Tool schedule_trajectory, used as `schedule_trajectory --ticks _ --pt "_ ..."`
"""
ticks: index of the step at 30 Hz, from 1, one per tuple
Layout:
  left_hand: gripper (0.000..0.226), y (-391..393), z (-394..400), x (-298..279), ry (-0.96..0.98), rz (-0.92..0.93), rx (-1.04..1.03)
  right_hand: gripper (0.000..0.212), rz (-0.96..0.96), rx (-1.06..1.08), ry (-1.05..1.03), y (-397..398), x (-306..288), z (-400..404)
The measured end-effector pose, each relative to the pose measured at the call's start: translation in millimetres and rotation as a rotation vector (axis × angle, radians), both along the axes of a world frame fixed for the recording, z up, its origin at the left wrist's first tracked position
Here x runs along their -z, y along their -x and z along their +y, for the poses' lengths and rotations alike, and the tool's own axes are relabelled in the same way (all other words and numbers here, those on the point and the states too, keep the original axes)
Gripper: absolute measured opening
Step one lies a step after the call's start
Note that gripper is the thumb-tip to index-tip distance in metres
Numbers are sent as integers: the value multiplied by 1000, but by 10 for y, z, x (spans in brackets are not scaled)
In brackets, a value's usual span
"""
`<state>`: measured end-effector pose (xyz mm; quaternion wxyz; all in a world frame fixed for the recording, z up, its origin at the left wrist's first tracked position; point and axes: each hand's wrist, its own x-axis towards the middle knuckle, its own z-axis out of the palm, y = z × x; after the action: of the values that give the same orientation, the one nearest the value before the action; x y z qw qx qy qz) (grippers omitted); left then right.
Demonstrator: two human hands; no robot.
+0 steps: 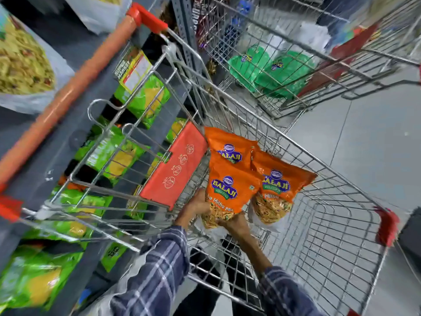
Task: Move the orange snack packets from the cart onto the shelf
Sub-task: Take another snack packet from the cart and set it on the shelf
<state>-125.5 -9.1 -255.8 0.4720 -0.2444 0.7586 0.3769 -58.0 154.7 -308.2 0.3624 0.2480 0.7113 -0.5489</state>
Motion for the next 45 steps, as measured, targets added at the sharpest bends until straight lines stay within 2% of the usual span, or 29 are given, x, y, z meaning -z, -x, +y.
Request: schedule_trajectory --ticks 3,5,7,12,15,17,19,24,30,35,38,42,45 --pt "78 73 29 134 9 -13 28 80 4 34 22 4 97 -11" --pt "62 17 -41 298 44 3 38 68 -9 49 54 15 -164 -44" --pt "43 -20 -4 -15 27 51 -2 62 10 7 66 28 -370 -4" --pt "57 -241 -30 -1301 -30 335 -112 59 144 -108 103 190 -1243 76" --pt "59 -422 -180 -1997 -28 500 -219 79 282 -162 116 345 -1974 46" --pt "65 -566 -344 -2538 2 627 -327 58 364 -183 180 420 -2550 -78" --pt "59 -646 -467 -2968 36 757 -417 43 441 -213 262 527 -3096 -224" --pt "52 -980 -950 -4233 59 1151 -659 40 724 -385 430 743 -4413 -883" --pt "73 -1436 -1583 -5437 162 1540 -867 35 951 -540 697 709 -5846 -1820" --pt "73 -1846 -2136 -6080 334 1722 -971 38 961 -655 942 474 -6547 -2690" --pt "74 -2130 -2458 -6311 446 1761 -1049 39 944 -739 1050 234 -6780 -3229" --pt "65 -2444 -2895 -6402 615 1769 -1157 44 813 -849 1143 -71 -6850 -3984" --pt "78 -2559 -3222 -6290 669 1718 -1243 57 737 -919 1142 -209 -6756 -4453"
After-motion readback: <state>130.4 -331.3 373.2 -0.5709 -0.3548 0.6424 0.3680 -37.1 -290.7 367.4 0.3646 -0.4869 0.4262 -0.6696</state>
